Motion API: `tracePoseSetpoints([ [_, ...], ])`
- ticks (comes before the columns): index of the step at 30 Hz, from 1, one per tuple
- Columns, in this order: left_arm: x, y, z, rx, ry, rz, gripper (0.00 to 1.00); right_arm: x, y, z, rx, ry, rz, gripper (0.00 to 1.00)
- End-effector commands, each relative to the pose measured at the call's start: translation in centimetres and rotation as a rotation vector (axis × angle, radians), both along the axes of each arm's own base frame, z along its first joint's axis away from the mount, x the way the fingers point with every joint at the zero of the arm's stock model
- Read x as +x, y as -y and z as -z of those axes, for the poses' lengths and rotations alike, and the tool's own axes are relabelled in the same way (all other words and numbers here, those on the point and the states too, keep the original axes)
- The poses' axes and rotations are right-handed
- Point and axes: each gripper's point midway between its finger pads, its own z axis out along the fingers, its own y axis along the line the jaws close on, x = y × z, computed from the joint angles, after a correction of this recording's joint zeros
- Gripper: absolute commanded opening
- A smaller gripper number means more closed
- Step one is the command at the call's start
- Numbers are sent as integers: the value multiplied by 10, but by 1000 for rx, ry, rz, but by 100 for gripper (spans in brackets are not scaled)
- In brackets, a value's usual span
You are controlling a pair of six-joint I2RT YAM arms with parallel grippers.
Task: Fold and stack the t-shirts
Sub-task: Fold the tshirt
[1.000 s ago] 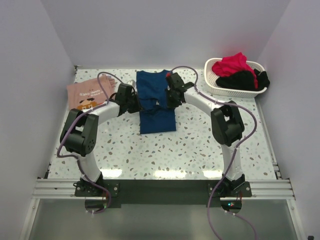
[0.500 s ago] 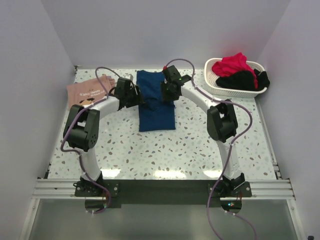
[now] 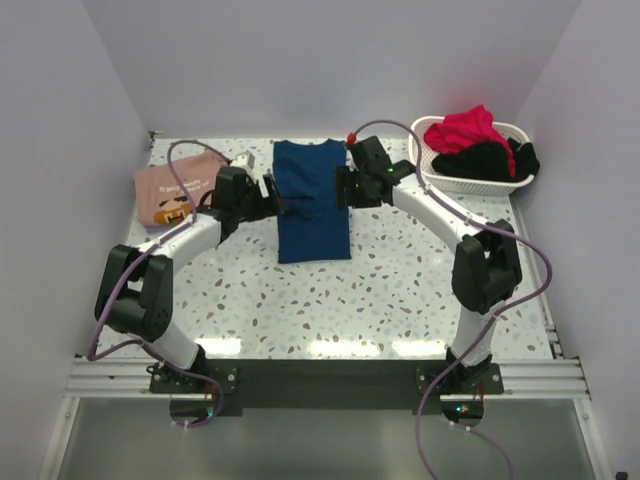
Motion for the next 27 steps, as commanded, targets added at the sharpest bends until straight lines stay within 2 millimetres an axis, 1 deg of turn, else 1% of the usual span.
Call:
tracePoseSetpoints([
  [1, -35, 15, 24, -30, -39, 96, 86, -21, -8, 9, 99, -39, -18, 66],
  [2, -46, 14, 35, -26, -66, 100, 86, -32, -6, 17, 108, -68, -15, 66],
  [4, -56, 16, 39, -22, -73, 105, 86, -40, -7, 22, 133, -82, -24, 66],
  [5, -64, 13, 47, -10, -97, 98, 86, -47, -5, 31, 130, -104, -21, 66],
  [6, -67, 13, 48, -9, -99, 99, 86, -50, -6, 33, 140, -109, -26, 65],
  [7, -69, 12, 47, -10, -96, 97, 86, -55, -4, 42, 134, -127, -25, 65],
  [10, -79, 9, 57, -5, -118, 97, 86, -64, -1, 59, 129, -164, -21, 65],
  [12, -83, 11, 61, -11, -126, 111, 86, -68, -1, 68, 130, -183, -22, 64],
  [17, -89, 16, 66, -8, -132, 127, 84, -73, -1, 81, 132, -209, -20, 63],
  [18, -91, 17, 71, -3, -145, 129, 84, -73, 0, 85, 130, -216, -18, 62],
  [24, -100, 20, 82, 36, -173, 130, 80, -74, -4, 96, 139, -237, -22, 60],
  [27, -102, 18, 87, 43, -186, 119, 78, -76, -7, 102, 153, -254, -26, 59],
])
